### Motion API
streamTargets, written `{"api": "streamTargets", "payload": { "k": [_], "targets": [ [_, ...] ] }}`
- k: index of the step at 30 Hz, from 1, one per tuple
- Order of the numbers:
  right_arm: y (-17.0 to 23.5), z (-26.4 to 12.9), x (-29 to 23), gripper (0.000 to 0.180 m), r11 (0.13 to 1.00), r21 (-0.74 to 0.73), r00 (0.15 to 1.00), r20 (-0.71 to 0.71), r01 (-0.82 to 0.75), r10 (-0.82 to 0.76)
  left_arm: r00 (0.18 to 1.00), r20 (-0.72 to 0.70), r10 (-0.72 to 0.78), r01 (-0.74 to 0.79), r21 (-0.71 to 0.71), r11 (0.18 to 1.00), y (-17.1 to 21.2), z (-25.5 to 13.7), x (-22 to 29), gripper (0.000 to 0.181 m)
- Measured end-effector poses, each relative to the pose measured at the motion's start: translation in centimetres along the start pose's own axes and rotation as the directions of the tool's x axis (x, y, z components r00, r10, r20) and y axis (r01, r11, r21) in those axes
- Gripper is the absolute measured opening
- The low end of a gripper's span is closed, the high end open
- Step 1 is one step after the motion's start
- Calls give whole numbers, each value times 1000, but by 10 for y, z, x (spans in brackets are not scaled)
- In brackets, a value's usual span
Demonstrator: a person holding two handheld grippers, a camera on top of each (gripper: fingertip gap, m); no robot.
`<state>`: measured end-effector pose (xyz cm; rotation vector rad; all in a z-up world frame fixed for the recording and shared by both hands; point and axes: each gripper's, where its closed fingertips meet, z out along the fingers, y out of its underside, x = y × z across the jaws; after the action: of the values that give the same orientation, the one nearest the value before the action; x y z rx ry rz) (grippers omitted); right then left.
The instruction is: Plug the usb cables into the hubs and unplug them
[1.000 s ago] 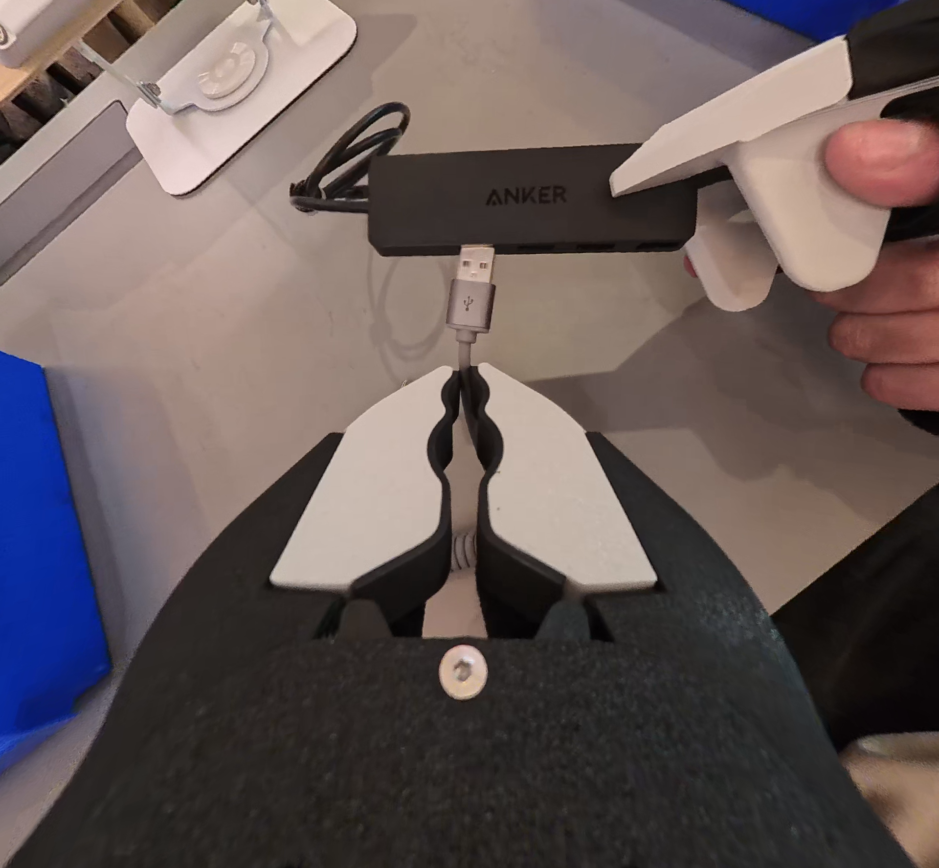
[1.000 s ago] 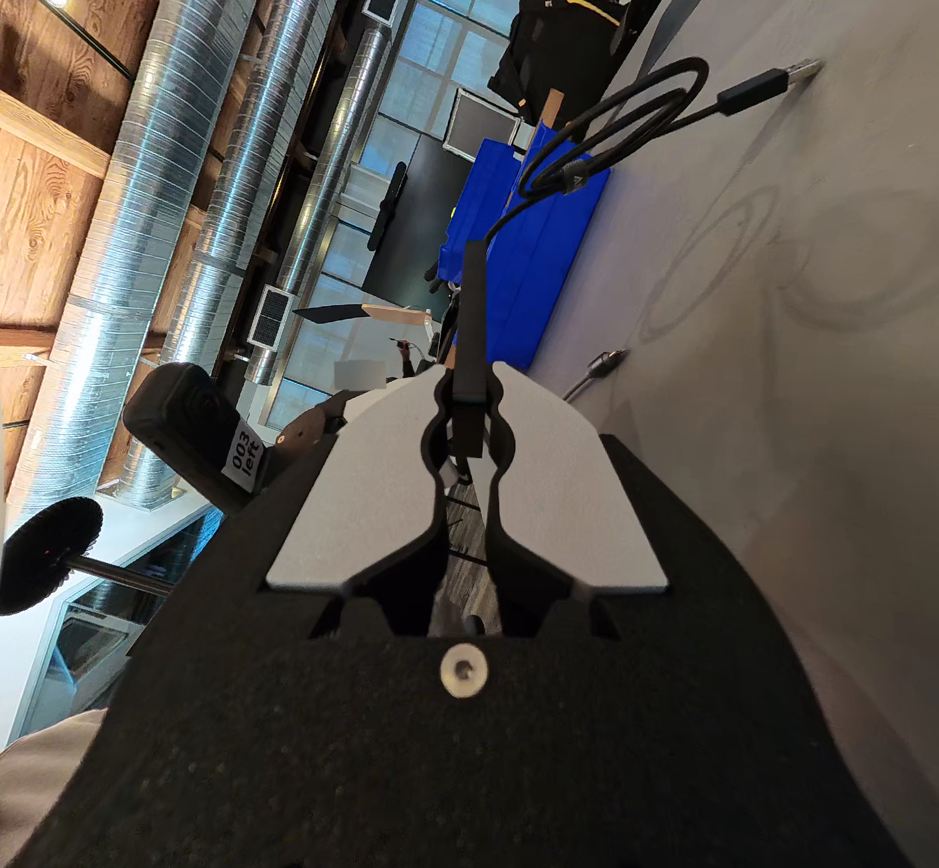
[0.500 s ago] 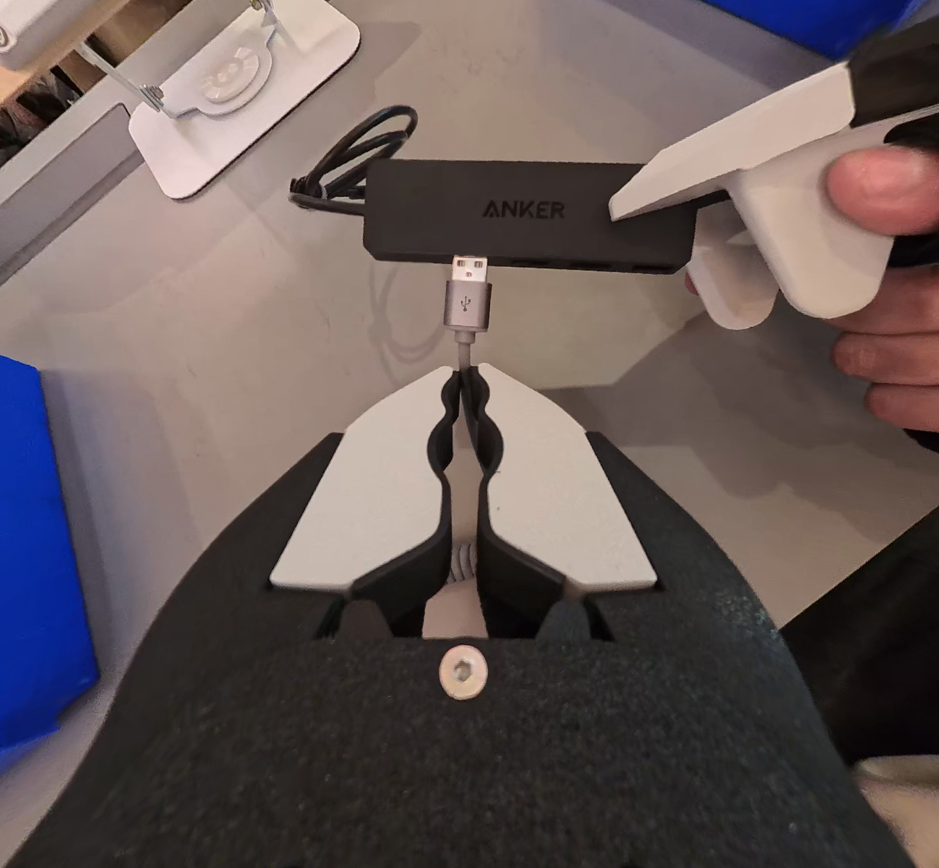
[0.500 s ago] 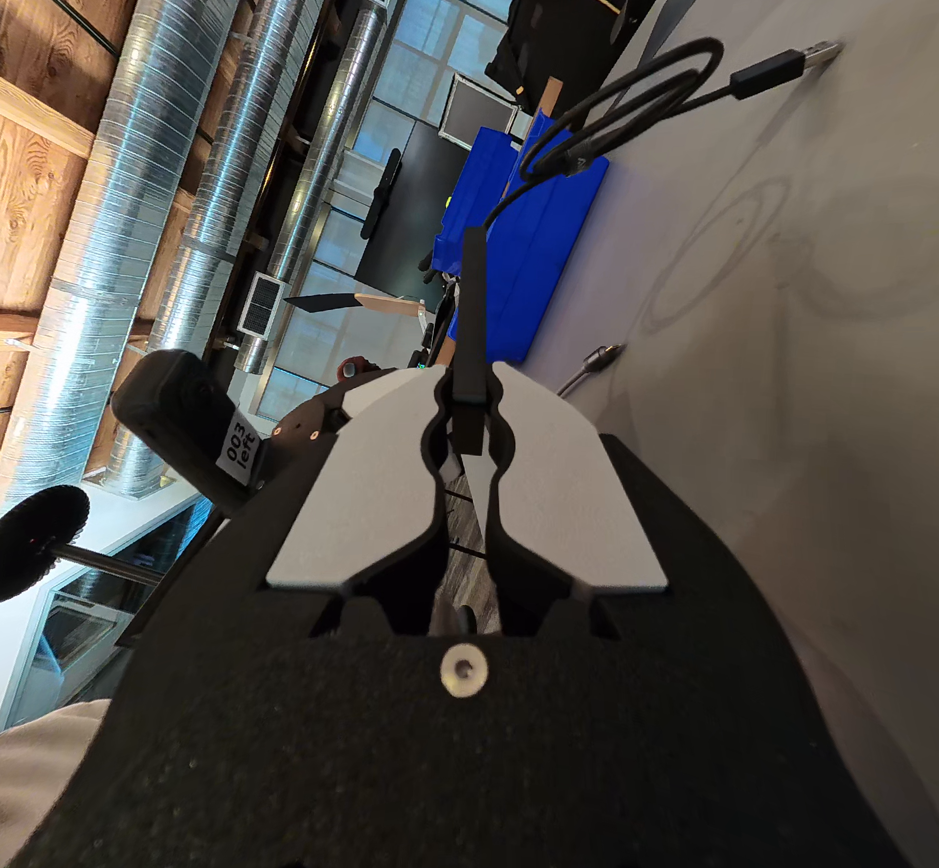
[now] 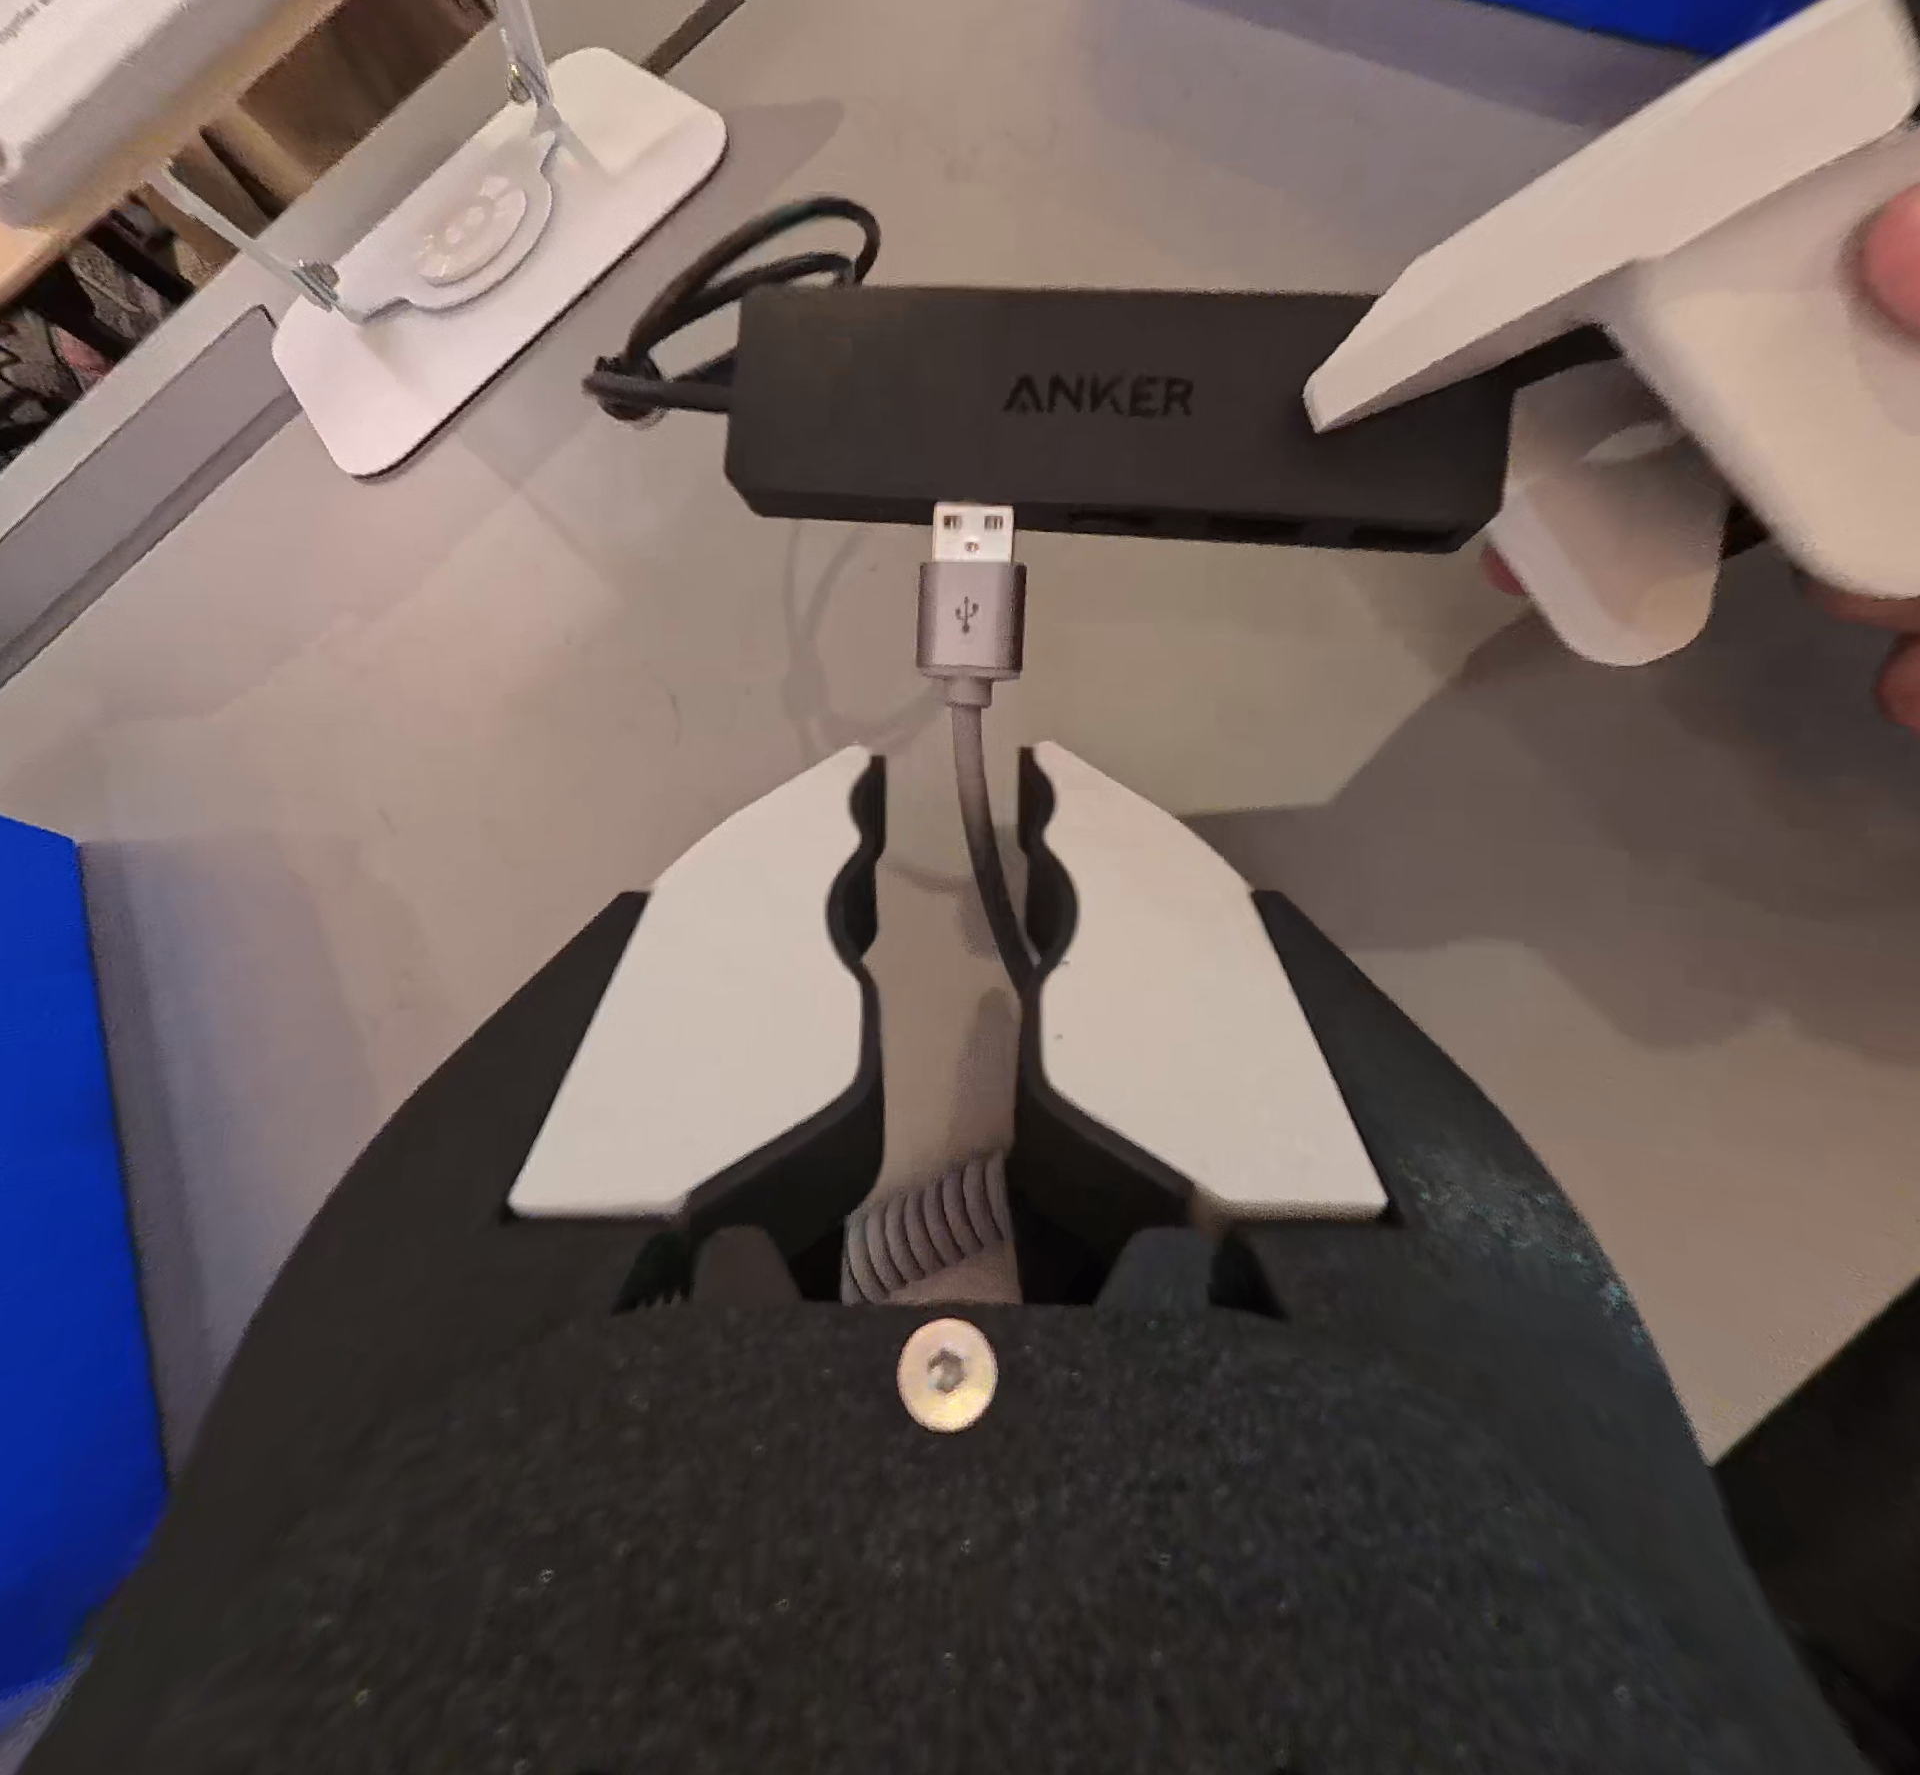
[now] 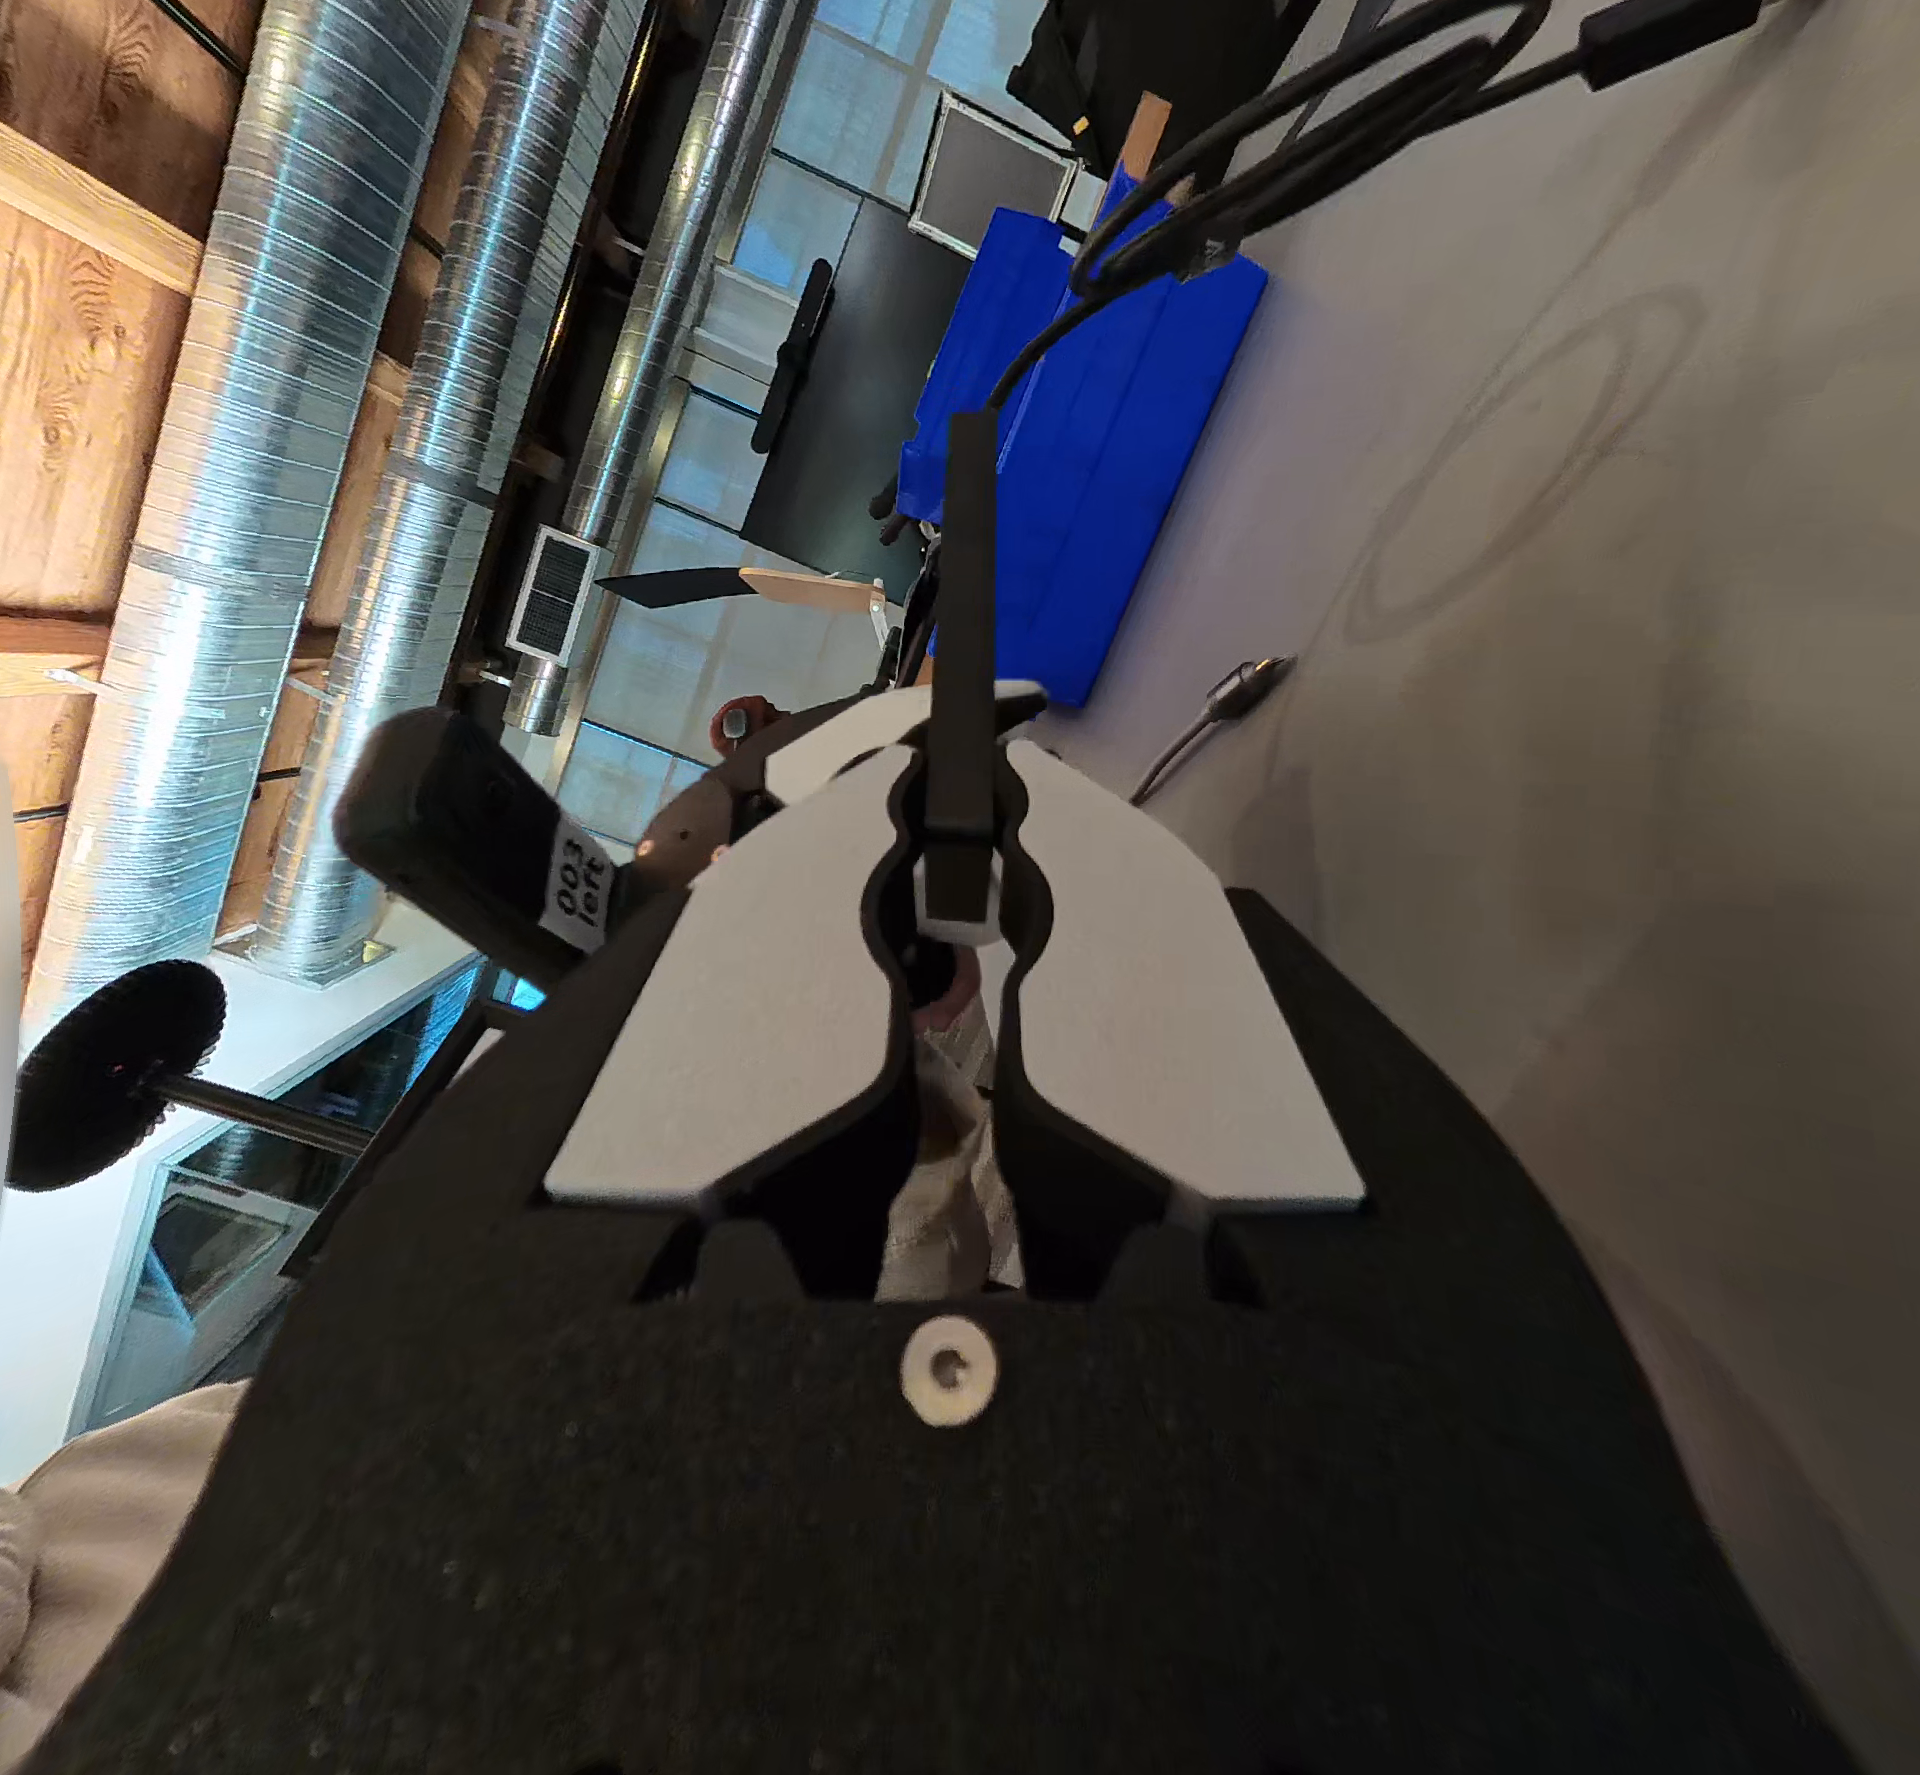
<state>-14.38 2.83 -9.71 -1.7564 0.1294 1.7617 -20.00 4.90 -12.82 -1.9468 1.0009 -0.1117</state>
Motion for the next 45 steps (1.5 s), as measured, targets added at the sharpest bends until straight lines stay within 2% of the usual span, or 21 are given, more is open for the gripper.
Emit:
{"api": "streamTargets", "payload": {
  "k": [3,8,16,18,19,25,28,35,42,45],
  "targets": [
    [2,2,1,11,1000,-6,1000,-3,-3,3,1000,-2,-13,13,-10,1000,11,8,0,39],
    [-1,0,3,11,1000,4,1000,-2,-11,11,998,-36,-45,47,66,997,10,3,0,36],
    [-2,-1,-1,11,997,9,996,52,-80,79,976,-192,-101,144,220,965,-1,-5,9,35],
    [-2,-1,-3,11,995,7,993,66,-98,97,971,-211,-111,165,262,951,-6,-8,8,24],
    [-1,0,-4,11,995,7,992,70,-102,101,969,-222,-107,169,284,944,-8,-10,8,4],
    [-5,-3,-5,11,994,16,992,69,-104,103,980,-190,-68,136,373,918,-19,-22,4,3],
    [-3,-3,2,11,997,11,996,31,-80,80,978,-204,-53,123,351,928,-19,-20,7,3],
    [-7,-5,4,11,998,26,998,16,-56,56,974,-218,-61,94,146,985,3,-9,13,3],
    [-6,-5,1,11,996,25,995,42,-89,88,978,-196,-68,65,-24,998,4,-15,12,3],
    [-4,-4,1,11,996,19,995,43,-89,88,974,-209,-85,77,-46,996,1,-18,14,3]
  ]
}}
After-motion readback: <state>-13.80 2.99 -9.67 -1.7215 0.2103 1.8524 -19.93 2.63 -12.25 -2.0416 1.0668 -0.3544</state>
